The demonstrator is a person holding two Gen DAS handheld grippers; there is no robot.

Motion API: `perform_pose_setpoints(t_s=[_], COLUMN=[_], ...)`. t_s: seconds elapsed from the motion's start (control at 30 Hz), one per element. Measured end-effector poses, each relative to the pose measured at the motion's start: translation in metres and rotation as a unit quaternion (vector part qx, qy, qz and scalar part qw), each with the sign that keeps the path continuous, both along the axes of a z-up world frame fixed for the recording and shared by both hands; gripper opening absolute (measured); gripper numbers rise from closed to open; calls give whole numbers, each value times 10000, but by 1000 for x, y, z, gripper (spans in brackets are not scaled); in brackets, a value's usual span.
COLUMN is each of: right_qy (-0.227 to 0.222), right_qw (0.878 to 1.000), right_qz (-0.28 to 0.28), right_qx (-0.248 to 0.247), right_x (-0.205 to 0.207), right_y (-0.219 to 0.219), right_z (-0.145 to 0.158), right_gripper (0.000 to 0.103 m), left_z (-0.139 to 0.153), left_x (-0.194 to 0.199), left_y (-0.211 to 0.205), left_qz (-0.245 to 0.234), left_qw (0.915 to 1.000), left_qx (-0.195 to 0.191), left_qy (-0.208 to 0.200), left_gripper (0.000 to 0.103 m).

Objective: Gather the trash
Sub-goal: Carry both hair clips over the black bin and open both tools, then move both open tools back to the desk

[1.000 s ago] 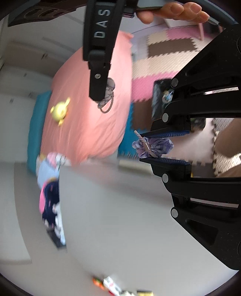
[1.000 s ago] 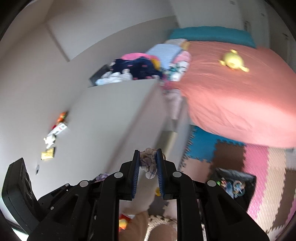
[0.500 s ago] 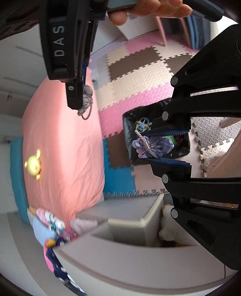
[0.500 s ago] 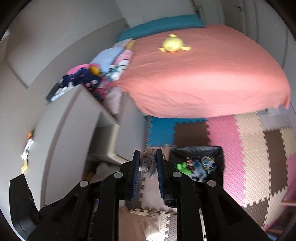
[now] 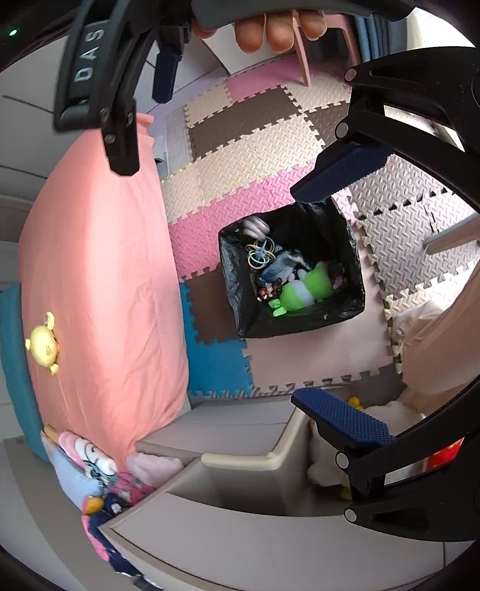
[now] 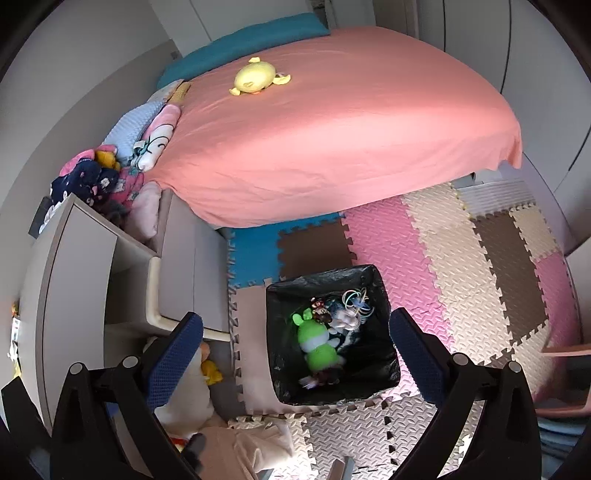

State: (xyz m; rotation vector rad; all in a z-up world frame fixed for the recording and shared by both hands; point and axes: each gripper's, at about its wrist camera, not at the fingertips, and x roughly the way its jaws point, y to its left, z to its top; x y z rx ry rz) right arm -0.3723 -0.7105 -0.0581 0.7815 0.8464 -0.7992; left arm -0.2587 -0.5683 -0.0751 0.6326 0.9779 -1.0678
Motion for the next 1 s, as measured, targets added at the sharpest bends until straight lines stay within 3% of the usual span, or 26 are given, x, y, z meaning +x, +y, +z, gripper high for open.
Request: perform_pose_setpoints(t_s=[0.4,0.63,0.87,1.0], right_qy=[-25,-432,-793,-843], right_qw=[9993,9929,9733,9575], right_qz=[334,1064,2122,2704], right_qx=[-157,-325,-378,-544], right_x=[38,98,186,236], right_y=[21,59,123,165], right_z=[15,53,91,107], right_gripper=[100,100,100,100], left_z=[19,62,95,109], left_x=[28,80,150,192], left_y=[22,64,134,185], left_qz=[280,910,1967,2654], left_qw=[9993,9943,9776,9602], left_qx=[-230,-541,-694,-793], left_qy=[86,-132,-286,-346], left_gripper=[97,97,97,97])
